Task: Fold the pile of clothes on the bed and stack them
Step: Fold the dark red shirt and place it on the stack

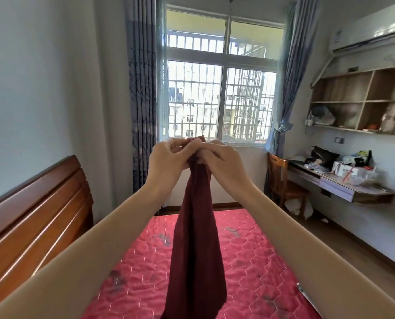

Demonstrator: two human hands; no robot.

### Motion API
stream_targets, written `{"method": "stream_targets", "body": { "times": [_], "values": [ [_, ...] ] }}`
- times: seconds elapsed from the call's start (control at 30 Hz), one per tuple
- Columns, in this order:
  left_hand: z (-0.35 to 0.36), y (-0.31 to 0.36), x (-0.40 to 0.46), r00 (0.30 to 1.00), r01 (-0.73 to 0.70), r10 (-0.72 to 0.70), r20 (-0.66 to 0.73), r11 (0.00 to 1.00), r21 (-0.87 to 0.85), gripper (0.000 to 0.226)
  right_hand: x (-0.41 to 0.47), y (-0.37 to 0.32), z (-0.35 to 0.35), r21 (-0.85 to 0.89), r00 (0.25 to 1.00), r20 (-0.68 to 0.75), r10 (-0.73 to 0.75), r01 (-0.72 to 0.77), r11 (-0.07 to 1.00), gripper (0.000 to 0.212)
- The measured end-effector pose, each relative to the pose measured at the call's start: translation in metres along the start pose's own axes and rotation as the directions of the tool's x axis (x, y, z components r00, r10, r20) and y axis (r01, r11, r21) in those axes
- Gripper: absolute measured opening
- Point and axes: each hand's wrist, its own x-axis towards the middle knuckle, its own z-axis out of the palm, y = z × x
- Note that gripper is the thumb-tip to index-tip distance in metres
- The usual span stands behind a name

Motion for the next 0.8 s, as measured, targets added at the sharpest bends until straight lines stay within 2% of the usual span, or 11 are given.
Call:
{"method": "stream_targets", "body": {
  "times": [0.13, 0.2, 0.27, 0.3, 0.37, 0.47, 0.53, 0.63, 0.67, 0.73, 0.8],
  "values": [
    [-0.007, -0.008, -0.005, 0.999, 0.028, -0.028, -0.037, 1.0, 0.011, 0.014, -0.001, 0.006, 0.0, 0.046, 0.982, 0.189, 0.004, -0.013, 0.999, 0.041],
    [-0.012, -0.01, -0.008, 0.999, 0.051, -0.05, -0.013, 0.999, 0.007, 0.021, 0.001, 0.006, -0.005, 0.013, 0.974, 0.223, -0.04, 0.038, 0.999, 0.036],
    [-0.016, -0.009, -0.01, 0.999, 0.032, -0.035, 0.037, 0.997, 0.068, 0.023, 0.007, 0.006, -0.012, -0.121, 0.969, 0.199, -0.146, 0.173, 0.977, 0.033],
    [-0.017, -0.008, -0.012, 0.998, 0.009, -0.016, 0.062, 0.993, 0.121, 0.023, 0.012, 0.004, -0.015, -0.209, 0.954, 0.235, -0.189, 0.239, 0.948, 0.041],
    [-0.019, -0.005, -0.013, 0.994, -0.063, 0.041, 0.104, 0.972, 0.225, 0.023, 0.024, 0.0, -0.022, -0.303, 0.898, 0.404, -0.172, 0.309, 0.901, 0.049],
    [-0.024, -0.001, -0.015, 0.983, -0.166, 0.13, 0.131, 0.935, 0.315, 0.024, 0.029, -0.008, -0.025, -0.237, 0.801, 0.596, -0.047, 0.232, 0.944, 0.018],
    [-0.028, 0.0, -0.02, 0.967, -0.245, 0.199, 0.162, 0.903, 0.353, 0.023, 0.03, -0.008, -0.025, -0.189, 0.806, 0.589, -0.057, 0.206, 0.96, 0.017],
    [-0.037, -0.004, -0.024, 0.953, -0.287, 0.244, 0.179, 0.917, 0.277, 0.023, 0.027, -0.009, -0.026, -0.138, 0.857, 0.509, -0.08, 0.173, 0.975, 0.019],
    [-0.04, -0.007, -0.024, 0.961, -0.242, 0.198, 0.193, 0.939, 0.246, 0.023, 0.025, -0.01, -0.028, -0.13, 0.872, 0.482, -0.084, 0.166, 0.978, 0.021],
    [-0.045, -0.018, -0.027, 0.963, -0.069, 0.013, 0.268, 0.978, 0.199, 0.031, 0.022, -0.012, -0.033, -0.111, 0.897, 0.429, -0.105, 0.168, 0.979, 0.024],
    [-0.052, -0.037, -0.033, 0.908, 0.093, -0.15, 0.391, 0.983, 0.161, 0.037, 0.023, -0.01, -0.04, -0.111, 0.917, 0.383, -0.113, 0.167, 0.98, 0.027]
  ]
}}
